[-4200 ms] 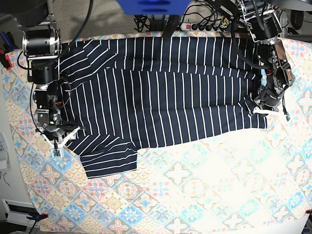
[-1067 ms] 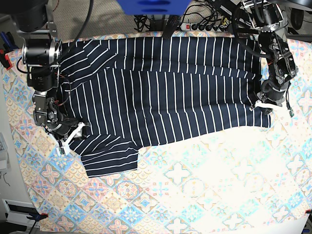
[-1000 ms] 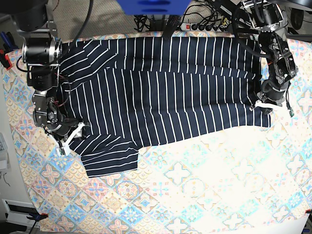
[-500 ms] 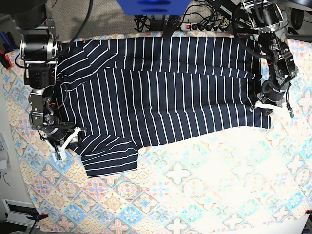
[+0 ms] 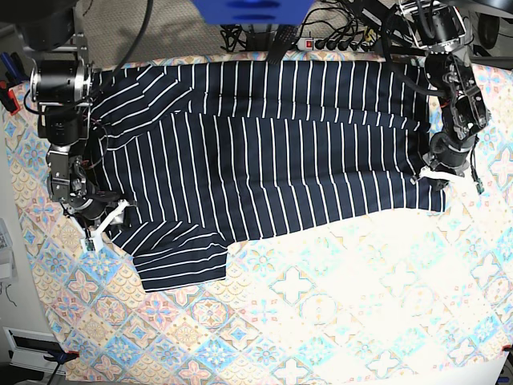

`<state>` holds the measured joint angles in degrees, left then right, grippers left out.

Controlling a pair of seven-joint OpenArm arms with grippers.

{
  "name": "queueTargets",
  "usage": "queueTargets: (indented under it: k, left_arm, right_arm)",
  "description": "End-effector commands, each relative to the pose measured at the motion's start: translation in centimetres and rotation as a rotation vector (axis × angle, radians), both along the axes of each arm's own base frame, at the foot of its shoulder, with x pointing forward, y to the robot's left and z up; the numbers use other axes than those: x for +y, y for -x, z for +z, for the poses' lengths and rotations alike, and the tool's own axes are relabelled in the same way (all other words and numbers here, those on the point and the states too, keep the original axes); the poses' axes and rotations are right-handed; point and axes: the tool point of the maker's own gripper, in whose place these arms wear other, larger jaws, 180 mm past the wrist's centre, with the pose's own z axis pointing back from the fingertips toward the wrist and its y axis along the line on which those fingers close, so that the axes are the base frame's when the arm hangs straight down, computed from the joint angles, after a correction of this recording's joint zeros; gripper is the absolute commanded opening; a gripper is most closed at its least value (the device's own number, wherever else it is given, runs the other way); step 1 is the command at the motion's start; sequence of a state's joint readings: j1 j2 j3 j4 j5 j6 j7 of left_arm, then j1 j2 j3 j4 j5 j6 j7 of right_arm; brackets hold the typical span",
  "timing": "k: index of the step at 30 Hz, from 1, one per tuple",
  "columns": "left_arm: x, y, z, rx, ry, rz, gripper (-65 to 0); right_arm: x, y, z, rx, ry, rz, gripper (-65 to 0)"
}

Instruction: Fold the T-shirt properly

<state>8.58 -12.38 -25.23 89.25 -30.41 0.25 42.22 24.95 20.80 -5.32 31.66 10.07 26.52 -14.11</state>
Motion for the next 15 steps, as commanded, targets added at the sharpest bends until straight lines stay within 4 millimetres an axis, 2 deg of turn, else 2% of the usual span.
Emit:
queueTargets:
  k: [1,9,11,15]
  left_arm:
    - [0.7,-0.9,1.5,-0.047,-0.026,0.003,-65.0]
    - [0.7,-0.9,1.5,-0.047,-0.025,0.003,-65.0]
    - [0.7,-0.9,1.5,-0.047,-0.025,0.003,-65.0]
    - [0.7,-0.9,1.5,-0.047,-0.025,0.003,-65.0]
  right_arm:
    - [-0.8,-1.7,2.0,-0.062,0.004,-0.007,-36.5]
    - [0.0,-0.2,0.3,0.017,0.000,0.006,-37.2]
    - [0.4,0.0,0.0,0.032,-0.005,0.010,-41.8]
    - [0.8,0.4,-0.4,0.061,-0.009,0.016,-56.0]
